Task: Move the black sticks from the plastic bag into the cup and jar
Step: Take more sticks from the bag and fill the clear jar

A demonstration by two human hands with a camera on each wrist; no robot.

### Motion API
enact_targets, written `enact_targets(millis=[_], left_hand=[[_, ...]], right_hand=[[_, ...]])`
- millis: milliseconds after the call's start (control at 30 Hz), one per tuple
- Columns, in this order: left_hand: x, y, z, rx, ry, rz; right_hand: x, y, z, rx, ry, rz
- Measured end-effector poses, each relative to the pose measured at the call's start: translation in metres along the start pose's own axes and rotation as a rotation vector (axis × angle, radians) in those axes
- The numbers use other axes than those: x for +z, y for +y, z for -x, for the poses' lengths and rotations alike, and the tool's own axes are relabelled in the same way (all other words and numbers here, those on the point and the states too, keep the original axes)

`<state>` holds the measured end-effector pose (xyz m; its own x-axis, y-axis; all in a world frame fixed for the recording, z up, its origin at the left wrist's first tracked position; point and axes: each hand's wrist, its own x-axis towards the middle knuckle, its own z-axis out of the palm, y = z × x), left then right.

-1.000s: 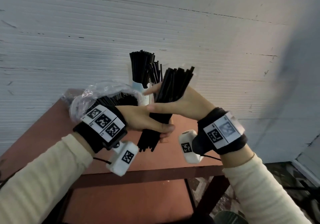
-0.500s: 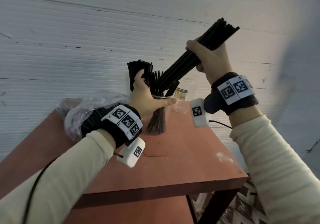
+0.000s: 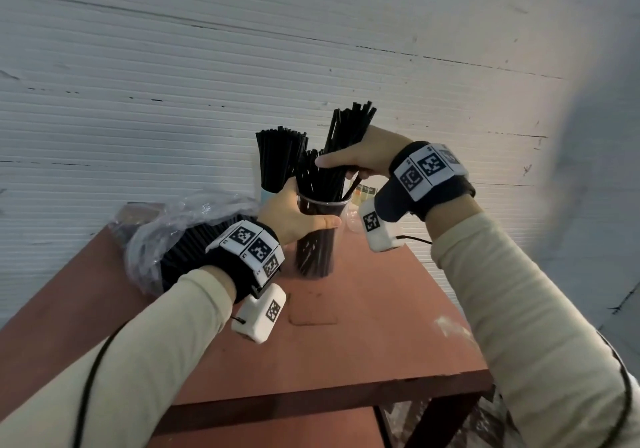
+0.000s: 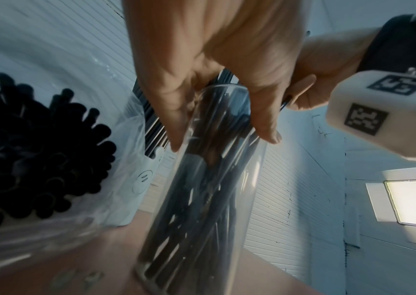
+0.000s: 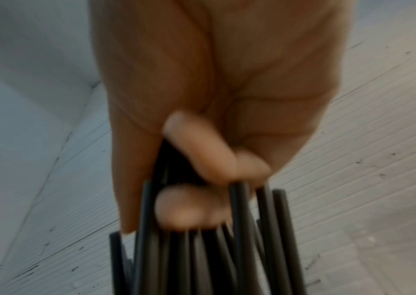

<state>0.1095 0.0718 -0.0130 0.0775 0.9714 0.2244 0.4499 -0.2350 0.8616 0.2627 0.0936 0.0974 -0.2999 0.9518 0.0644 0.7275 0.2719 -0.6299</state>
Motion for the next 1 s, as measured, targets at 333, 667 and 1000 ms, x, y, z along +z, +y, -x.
enact_targets(millis=[333,667,1000], left_hand=[[0.000,0.002,0.002,0.013,-0.017,-0.021],[0.005,0.002,-0.002,-0.008,-0.025,0.063],[-0.051,-0.003,0.025,0.049,0.057,-0.049]], right_hand=[[0.012,-0.001,0.014,-0.130,0.308,0.134],[0.052,0.011,0.014,-0.368,0.395,0.286],[0.079,-0.016,0.035,-0.607,0.600,0.023]])
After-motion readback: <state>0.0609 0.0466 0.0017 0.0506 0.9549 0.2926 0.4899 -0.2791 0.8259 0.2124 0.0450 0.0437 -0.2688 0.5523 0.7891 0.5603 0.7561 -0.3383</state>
